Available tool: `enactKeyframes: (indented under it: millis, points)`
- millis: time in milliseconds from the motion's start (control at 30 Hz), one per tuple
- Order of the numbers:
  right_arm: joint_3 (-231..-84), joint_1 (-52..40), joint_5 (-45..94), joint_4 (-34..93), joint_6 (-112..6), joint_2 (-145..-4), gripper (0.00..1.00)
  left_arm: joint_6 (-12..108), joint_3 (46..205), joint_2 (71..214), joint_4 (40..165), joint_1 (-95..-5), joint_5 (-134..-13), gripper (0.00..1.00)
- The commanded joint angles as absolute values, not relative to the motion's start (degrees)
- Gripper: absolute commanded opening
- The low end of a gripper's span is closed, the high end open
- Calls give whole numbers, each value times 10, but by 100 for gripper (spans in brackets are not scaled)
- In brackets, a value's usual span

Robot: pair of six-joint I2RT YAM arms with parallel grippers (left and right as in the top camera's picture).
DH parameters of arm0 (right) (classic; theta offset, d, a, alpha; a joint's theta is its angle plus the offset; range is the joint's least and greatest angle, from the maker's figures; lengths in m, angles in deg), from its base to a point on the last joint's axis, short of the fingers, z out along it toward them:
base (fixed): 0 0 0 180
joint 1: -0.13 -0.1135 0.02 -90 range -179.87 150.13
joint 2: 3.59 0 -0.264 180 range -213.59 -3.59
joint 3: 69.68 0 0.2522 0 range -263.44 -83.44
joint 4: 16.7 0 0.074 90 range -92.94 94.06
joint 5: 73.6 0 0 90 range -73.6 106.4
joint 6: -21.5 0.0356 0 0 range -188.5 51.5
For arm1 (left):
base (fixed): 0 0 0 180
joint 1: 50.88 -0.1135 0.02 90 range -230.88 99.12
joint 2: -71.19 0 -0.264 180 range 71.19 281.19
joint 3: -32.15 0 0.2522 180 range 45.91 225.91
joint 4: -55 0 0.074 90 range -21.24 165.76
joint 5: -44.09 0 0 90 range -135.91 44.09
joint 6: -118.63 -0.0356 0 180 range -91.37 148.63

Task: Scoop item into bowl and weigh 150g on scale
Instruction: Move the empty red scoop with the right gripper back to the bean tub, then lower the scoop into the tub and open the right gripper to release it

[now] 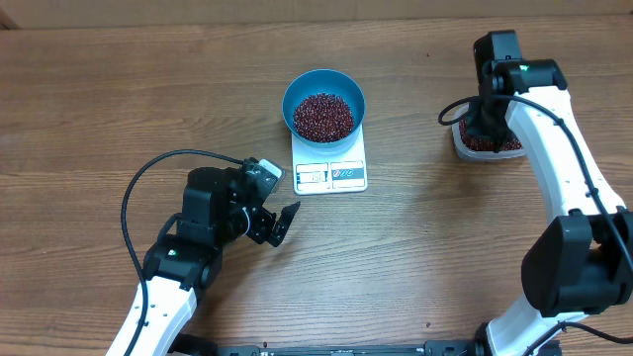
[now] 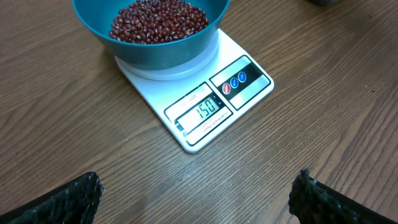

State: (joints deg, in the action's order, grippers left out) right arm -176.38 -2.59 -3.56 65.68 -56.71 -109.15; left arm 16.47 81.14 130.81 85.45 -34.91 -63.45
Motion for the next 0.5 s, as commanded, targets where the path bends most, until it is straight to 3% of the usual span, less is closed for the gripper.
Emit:
enactKeyframes:
  millis: [0,467]
  points:
    - [-1766,2,72,645,-512,-1081,4,171,812,1312,852,-351,-633,100]
    - [-1730,145,461,533,-427,-1081,4,171,812,1312,852,-351,-633,100]
